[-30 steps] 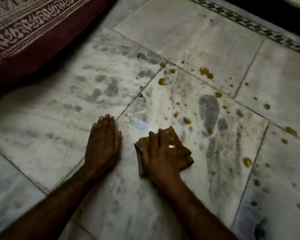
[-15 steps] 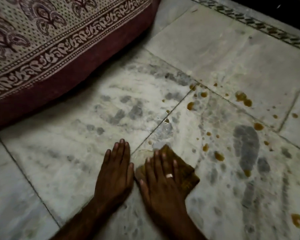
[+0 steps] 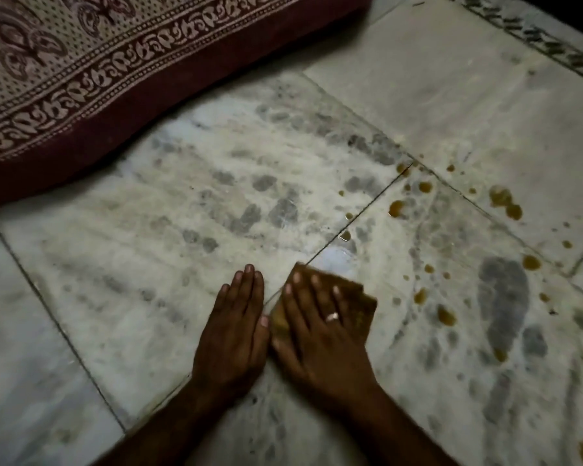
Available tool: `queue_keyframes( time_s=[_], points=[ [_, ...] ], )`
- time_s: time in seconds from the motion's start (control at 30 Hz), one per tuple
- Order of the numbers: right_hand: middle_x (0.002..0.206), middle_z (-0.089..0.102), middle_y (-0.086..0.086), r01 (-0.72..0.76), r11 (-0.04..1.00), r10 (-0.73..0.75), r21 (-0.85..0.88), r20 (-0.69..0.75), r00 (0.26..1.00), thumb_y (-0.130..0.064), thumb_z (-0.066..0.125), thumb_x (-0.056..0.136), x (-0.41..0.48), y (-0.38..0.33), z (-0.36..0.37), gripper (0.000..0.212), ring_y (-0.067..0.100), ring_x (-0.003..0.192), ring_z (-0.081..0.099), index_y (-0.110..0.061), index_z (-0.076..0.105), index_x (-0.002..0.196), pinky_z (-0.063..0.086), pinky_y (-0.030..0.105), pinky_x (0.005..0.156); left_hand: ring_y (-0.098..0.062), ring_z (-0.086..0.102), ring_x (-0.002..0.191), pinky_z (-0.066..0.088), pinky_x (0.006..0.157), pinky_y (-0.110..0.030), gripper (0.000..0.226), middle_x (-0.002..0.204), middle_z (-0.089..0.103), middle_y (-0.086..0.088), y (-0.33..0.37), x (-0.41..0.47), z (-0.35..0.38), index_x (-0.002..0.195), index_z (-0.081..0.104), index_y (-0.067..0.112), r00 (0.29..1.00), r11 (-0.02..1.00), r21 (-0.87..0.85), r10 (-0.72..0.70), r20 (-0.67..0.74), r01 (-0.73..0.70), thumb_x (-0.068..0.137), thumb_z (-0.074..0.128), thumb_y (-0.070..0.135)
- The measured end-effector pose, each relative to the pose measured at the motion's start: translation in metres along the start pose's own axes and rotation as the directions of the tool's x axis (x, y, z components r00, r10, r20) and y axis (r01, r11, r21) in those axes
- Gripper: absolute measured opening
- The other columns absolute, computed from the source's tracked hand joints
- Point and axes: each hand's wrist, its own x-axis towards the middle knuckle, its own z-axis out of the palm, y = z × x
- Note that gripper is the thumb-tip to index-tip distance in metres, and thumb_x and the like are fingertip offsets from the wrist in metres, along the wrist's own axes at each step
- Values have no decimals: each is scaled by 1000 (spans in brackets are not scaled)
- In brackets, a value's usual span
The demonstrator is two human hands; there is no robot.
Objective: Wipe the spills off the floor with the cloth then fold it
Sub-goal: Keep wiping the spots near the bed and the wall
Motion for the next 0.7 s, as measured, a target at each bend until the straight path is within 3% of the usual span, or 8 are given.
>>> queue_keyframes(
  time_s=[0.07, 0.13, 0.23, 0.33, 0.43, 0.5, 0.6, 0.7],
  points=[
    [168, 23, 4, 183, 983, -182, -28, 16, 983, -60, 35, 102, -37, 7, -2, 68, 26, 156, 18, -19, 37, 156, 24, 52, 120, -23, 19, 153, 17, 123, -41, 59, 166, 21, -11, -1, 0, -3, 156, 24, 5, 1000, 997, -73, -13, 0, 13, 102, 25, 30],
    [167, 26, 7, 246, 967, -247, -66, -3, 969, -58, 41, 100, -53, 30, -6, 67, 29, 154, 25, -20, 42, 154, 23, 51, 121, -22, 17, 154, 17, 123, -42, 60, 166, 20, -10, 1, 0, -5, 156, 24, 6, 1000, 995, -96, -27, 10, 28, 101, 27, 29],
    [167, 20, 12, 108, 994, -109, -27, -42, 993, -55, 44, 96, -14, 58, -12, 73, 30, 155, 22, -16, 36, 157, 15, 46, 125, -22, 19, 154, 21, 122, -44, 60, 165, 22, -11, 4, 0, -4, 156, 24, 6, 1000, 998, -55, -29, 12, 30, 101, 28, 30],
    [169, 15, 7, 3, 1000, -3, -8, -31, 1000, -58, 32, 99, 58, 43, -10, 78, 22, 158, 9, -11, 23, 160, 10, 44, 127, -23, 19, 153, 22, 122, -45, 60, 165, 22, -11, 3, 0, -4, 156, 24, 5, 999, 998, -53, -39, 13, 39, 102, 25, 32],
    [169, 17, 9, 65, 997, -66, -43, -23, 998, -52, 31, 102, 75, 19, -1, 72, 23, 157, 10, -10, 25, 160, 17, 49, 126, -25, 18, 154, 22, 123, -46, 60, 166, 18, -11, 1, 1, -3, 156, 22, 4, 999, 996, -77, -50, 2, 50, 101, 27, 28],
    [168, 19, 9, 186, 981, -185, -58, 14, 983, -48, 36, 103, 49, 19, -1, 68, 24, 157, 11, -11, 27, 159, 24, 51, 123, -26, 19, 154, 20, 123, -46, 60, 166, 18, -12, 2, 0, -4, 156, 21, 4, 999, 995, -94, -36, -8, 35, 100, 28, 26],
    [169, 20, 6, 360, 930, -355, -74, 75, 932, -50, 42, 98, 1, 42, -8, 72, 24, 157, 16, -15, 26, 160, 23, 48, 124, -26, 21, 153, 20, 122, -45, 61, 165, 22, -13, 2, 0, -6, 156, 23, 4, 999, 995, -95, -39, -11, 38, 99, 30, 26],
    [169, 17, 7, 266, 959, -261, -93, 63, 963, -52, 45, 93, 4, 74, -18, 77, 25, 155, 21, -19, 27, 160, 15, 45, 126, -27, 23, 152, 22, 122, -46, 63, 164, 25, -15, 4, 1, -5, 155, 27, 2, 999, 998, -31, -46, -2, 46, 97, 33, 27]
  ],
)
